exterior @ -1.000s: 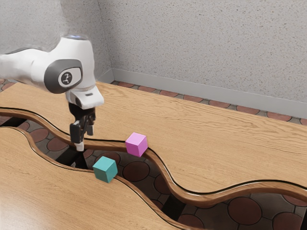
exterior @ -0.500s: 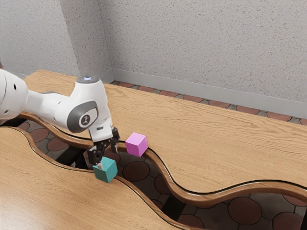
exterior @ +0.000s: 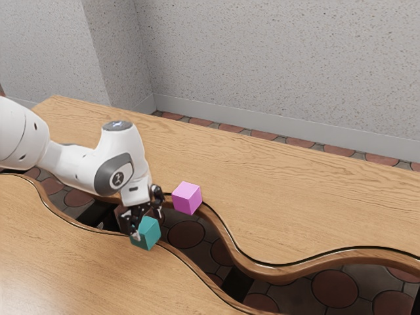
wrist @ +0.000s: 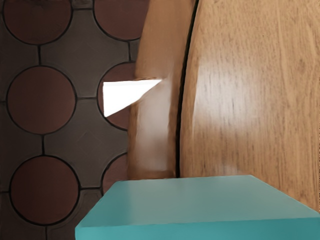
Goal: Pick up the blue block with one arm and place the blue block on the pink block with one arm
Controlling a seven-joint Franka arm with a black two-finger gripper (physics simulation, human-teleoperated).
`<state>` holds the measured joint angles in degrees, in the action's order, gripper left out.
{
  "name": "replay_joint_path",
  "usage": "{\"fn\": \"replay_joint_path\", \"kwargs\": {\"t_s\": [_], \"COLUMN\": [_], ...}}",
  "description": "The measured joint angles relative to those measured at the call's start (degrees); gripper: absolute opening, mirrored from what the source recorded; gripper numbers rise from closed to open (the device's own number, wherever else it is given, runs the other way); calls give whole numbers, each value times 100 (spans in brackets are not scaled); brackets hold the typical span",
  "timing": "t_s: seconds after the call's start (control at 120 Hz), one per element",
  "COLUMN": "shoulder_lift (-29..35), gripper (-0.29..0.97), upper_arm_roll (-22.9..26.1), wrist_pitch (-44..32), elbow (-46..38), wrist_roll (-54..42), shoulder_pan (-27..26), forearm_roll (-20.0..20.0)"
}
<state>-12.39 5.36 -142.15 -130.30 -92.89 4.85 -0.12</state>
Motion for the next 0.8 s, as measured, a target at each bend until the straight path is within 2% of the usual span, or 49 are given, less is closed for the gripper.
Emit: {"fn": "replay_joint_path", "kwargs": {"t_s": [0.15, 0.283, 0.417, 0.483, 0.617, 0.8], "shoulder_lift": [-36, 34, 430, 327, -413, -1293], "gripper": [66, 39, 33, 32, 32, 31], "upper_arm_roll": [0, 0, 39, 48, 44, 43], "wrist_pitch": [-53, -71, 98, 379, 1117, 1751], "elbow": [-85, -94, -28, 506, 1993, 3366], "wrist_roll": [-134, -225, -299, -333, -390, -401], "shoulder_pan": [32, 37, 33, 19, 13, -2], "forearm_roll": [-24, -44, -75, -118, -168, -537]}}
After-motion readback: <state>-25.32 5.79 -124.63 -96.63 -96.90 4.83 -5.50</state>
